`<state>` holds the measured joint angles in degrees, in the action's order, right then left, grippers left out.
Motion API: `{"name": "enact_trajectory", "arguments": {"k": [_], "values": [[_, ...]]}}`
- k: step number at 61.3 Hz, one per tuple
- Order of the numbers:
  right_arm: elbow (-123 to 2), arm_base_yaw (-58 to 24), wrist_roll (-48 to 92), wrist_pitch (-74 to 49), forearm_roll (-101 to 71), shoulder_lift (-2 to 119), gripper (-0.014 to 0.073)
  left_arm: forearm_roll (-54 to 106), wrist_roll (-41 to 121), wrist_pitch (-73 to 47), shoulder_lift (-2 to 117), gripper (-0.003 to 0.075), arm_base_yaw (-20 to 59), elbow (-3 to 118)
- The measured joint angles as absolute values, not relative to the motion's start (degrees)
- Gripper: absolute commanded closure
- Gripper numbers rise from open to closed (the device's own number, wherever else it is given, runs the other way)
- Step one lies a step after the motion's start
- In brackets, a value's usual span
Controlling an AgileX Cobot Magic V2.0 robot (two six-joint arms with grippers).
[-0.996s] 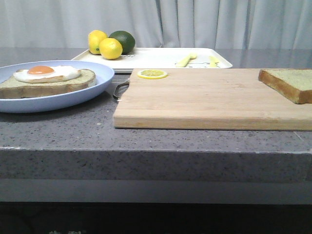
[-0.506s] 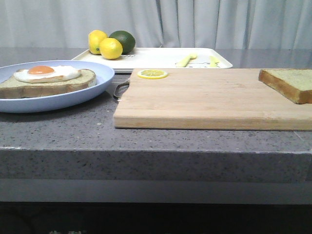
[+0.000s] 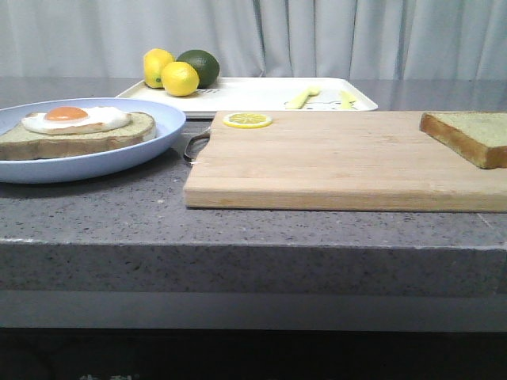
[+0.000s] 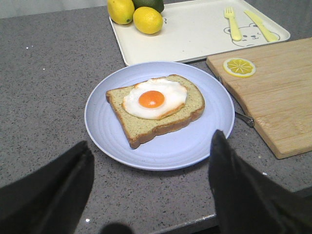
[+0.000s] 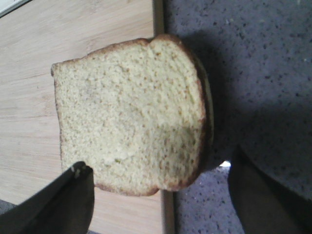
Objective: Place bread and move sandwich to tray
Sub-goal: 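Lower the right gripper and grasp the bread slice by its edge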
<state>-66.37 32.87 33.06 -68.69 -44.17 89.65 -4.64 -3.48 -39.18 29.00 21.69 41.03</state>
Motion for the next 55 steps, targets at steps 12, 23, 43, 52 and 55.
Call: {"name": "enact_trajectory", "arguments": {"k": [12,23,43,52,55], "values": [[-66.4,32.9,36.7,-68.2,-48.1,94.6,0.0014,-4.6,-3.5,-39.2,29.0,0.0227,21.7,41.0],[-66.4,32.9,39.4,-68.0,-51.7,98.0,0.0014,-4.6,-3.5,-39.2,29.0,0.0226,21.7,41.0],[-66.8,32.9,42.8,-68.7,-58.8,102.3,0.0022,-4.6,-3.5,-39.2,29.0,0.0227,21.7,41.0],[-66.9,32.9,43.1,-68.7,-59.6,103.3,0.0199,-4.6,-3.5,-39.2,29.0,0.0226,21.7,41.0],[-66.9,32.9,43.1,-68.5,-59.4,103.5,0.0267,-4.6,-3.5,-39.2,29.0,0.0226,21.7,41.0]]}}
